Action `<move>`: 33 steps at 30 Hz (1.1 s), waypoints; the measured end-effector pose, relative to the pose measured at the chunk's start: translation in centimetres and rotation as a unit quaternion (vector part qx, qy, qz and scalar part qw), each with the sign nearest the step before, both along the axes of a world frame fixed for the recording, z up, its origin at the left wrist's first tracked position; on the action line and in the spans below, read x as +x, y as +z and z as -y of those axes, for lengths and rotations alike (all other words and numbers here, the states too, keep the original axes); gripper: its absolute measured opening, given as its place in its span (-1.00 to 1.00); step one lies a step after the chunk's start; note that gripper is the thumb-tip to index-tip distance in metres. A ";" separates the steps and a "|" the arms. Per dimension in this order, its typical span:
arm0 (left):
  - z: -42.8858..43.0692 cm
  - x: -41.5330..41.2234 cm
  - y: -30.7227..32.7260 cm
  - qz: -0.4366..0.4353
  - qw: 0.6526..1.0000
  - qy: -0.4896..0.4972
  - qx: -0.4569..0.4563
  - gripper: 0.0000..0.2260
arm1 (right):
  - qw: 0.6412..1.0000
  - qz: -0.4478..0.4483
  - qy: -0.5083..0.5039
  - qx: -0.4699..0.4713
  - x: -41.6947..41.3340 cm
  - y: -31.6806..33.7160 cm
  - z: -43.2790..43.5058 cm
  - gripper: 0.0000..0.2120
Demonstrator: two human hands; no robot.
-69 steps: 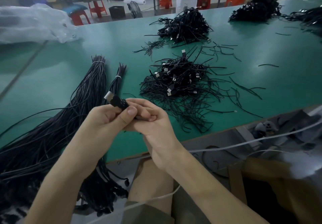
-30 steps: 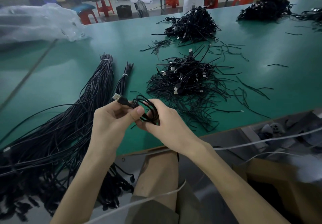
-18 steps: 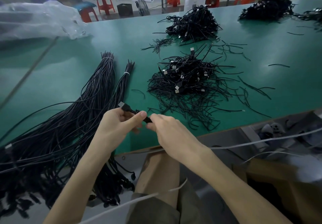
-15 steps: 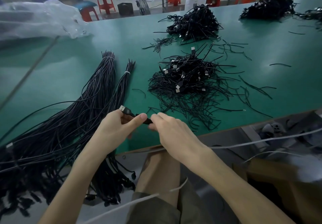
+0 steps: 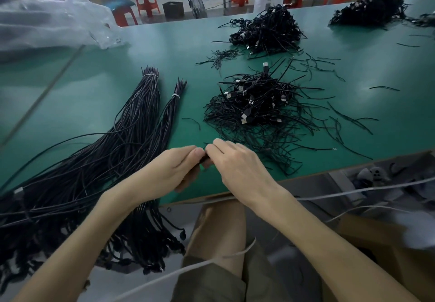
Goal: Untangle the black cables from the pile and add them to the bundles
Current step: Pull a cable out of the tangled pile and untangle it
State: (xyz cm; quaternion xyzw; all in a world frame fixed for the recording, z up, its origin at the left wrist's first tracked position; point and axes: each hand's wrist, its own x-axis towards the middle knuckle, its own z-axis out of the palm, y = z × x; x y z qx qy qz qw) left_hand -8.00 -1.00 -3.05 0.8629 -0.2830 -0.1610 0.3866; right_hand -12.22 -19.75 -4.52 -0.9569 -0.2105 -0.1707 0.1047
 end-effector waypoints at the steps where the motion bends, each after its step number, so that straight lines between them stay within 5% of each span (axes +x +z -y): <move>1: 0.0 0.1 -0.3 -0.022 0.999 0.005 -0.029 -0.59 | 1.000 0.020 0.000 -0.001 0.2 0.1 -0.1 -0.69; 5: 0.3 0.8 -2.1 0.058 0.996 0.057 0.022 -0.63 | 0.998 0.050 -0.004 -0.036 1.6 -1.1 -0.2 -0.80; 8: -0.3 1.8 -3.0 0.122 0.981 0.150 0.031 -0.62 | 0.993 0.088 -0.077 -0.007 2.1 -1.6 -0.3 -0.54; 11: -1.7 3.7 -3.6 0.089 0.966 0.240 -0.032 -0.59 | 0.983 0.115 -0.117 0.079 2.6 -2.0 -0.1 -0.58; 14: -2.0 4.9 -4.0 0.025 0.950 0.290 -0.113 -0.61 | 0.984 0.033 -0.132 0.119 3.3 -2.5 0.2 -0.73; 20: -1.1 4.6 -4.3 -0.019 0.942 0.285 -0.177 -0.62 | 0.959 -0.116 -0.124 0.229 4.2 -4.1 -0.5 -0.85; 28: -0.9 3.9 -4.2 -0.020 0.948 0.256 -0.188 -0.62 | 0.960 -0.103 -0.133 0.222 3.5 -4.8 0.9 -0.88; 33: -1.2 3.7 -4.1 -0.030 0.944 0.254 -0.207 -0.62 | 0.983 -0.083 -0.115 0.116 3.7 -5.2 1.0 -0.84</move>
